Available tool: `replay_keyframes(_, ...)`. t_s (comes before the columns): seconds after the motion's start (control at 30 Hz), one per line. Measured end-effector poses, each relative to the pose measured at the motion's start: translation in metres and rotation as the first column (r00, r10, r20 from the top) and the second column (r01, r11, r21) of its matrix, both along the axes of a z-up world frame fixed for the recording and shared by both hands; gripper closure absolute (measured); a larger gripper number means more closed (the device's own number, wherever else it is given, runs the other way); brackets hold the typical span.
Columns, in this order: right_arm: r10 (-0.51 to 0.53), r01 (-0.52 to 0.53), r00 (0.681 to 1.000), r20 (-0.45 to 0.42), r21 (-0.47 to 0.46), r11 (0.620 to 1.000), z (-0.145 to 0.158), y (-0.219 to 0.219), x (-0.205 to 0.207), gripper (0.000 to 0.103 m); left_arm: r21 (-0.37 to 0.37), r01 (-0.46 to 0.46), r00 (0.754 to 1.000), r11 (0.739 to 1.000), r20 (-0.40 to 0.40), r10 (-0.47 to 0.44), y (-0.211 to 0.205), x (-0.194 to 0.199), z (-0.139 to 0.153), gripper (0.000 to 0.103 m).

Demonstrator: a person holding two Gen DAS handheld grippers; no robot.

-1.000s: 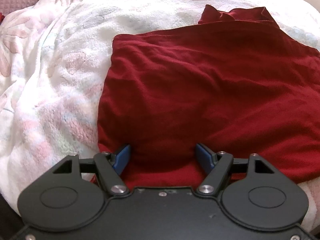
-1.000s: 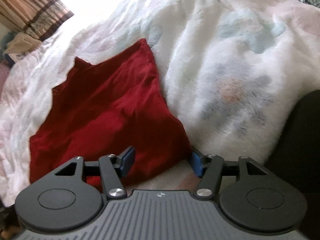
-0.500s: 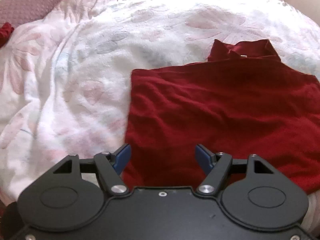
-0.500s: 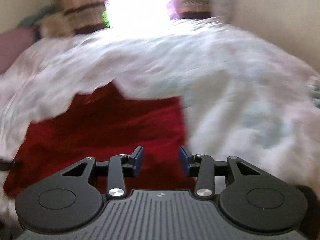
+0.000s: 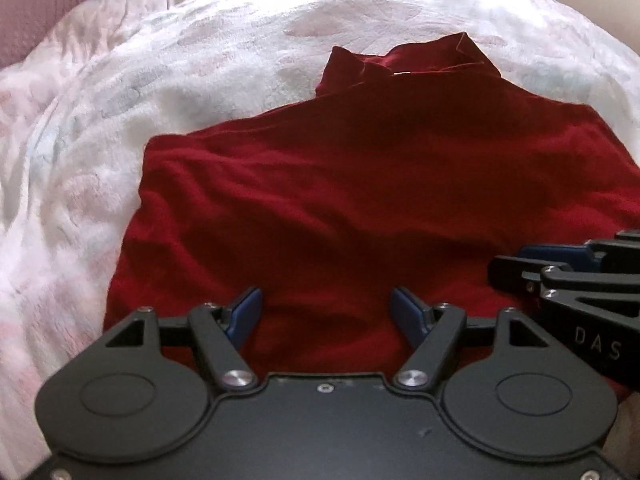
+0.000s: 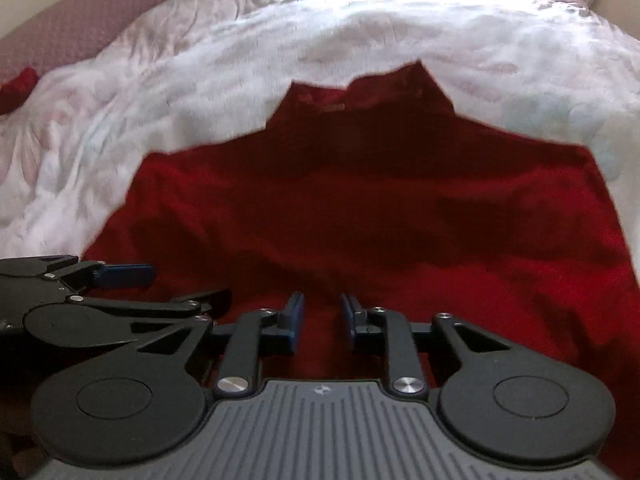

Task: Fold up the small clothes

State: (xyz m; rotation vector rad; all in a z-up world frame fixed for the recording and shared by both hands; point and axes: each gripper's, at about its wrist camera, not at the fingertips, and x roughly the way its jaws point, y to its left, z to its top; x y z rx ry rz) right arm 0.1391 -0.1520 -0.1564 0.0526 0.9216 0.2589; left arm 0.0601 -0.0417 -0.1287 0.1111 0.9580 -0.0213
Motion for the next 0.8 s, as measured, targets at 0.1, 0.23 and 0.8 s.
replay_keyframes(0.1, 0.012, -0.011, 1.000, 0.011, -0.019, 1.000, 0.001, -0.001, -0.004, 0.076, 0.041, 0.003, 1.000, 0.999, 0.003, -0.003, -0.002, -0.002, 0.004, 0.029)
replay_keyframes(0.23, 0.006, -0.005, 1.000, 0.021, -0.061, 0.998, 0.005, -0.007, -0.006, 0.076, 0.056, -0.043, 0.999, 0.997, 0.003, 0.043, 0.015, -0.005, 0.007, 0.029)
replay_keyframes(0.8, -0.237, 0.237, 0.971, -0.007, -0.043, 0.971, 0.015, -0.102, -0.007, 0.074, -0.027, -0.169, 0.985, 0.985, -0.030, 0.168, 0.092, -0.006, 0.021, 0.028)
